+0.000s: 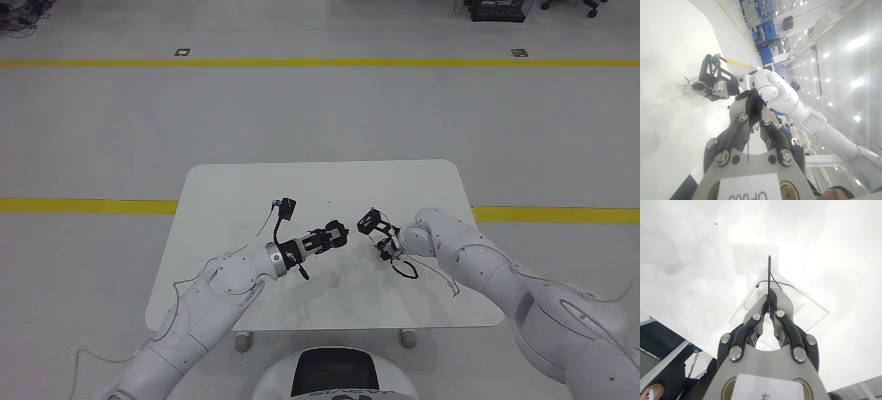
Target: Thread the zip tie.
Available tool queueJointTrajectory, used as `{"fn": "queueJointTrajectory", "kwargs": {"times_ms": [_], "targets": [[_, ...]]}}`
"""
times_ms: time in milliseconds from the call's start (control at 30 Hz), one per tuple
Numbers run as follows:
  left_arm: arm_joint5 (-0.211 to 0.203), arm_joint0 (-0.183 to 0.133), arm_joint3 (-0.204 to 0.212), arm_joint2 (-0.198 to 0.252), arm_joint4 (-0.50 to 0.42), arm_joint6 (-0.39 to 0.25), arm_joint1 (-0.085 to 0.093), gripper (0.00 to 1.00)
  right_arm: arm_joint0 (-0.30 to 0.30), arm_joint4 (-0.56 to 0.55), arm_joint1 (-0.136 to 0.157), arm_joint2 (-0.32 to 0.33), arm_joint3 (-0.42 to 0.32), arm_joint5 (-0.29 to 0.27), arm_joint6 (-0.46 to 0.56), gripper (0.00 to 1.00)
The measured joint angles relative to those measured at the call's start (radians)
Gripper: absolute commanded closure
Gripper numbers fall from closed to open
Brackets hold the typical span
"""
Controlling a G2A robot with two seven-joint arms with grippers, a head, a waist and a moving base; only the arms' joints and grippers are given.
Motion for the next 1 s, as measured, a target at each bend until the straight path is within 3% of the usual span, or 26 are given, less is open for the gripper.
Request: {"fn": "queueJointTrajectory", "kwargs": {"times_ms": [500, 767, 1000], "targets": [[0.000, 0.000, 0.000, 0.000, 0.000, 0.000, 0.000, 1.00, -0.006, -0.011, 0.105, 0.000, -0.143, 0.000, -0.036, 1.00], [0.000, 0.000, 0.000, 0.000, 0.000, 0.000, 0.000, 1.00, -0.018, -0.037, 0.196, 0.000, -0.271, 0.000, -0.109, 1.00], [0.000, 0.000, 0.000, 0.000, 0.000, 0.000, 0.000, 1.00, -0.031, -0.030, 0.295, 0.000, -0.412, 0.000, -0.181, 1.00]]}}
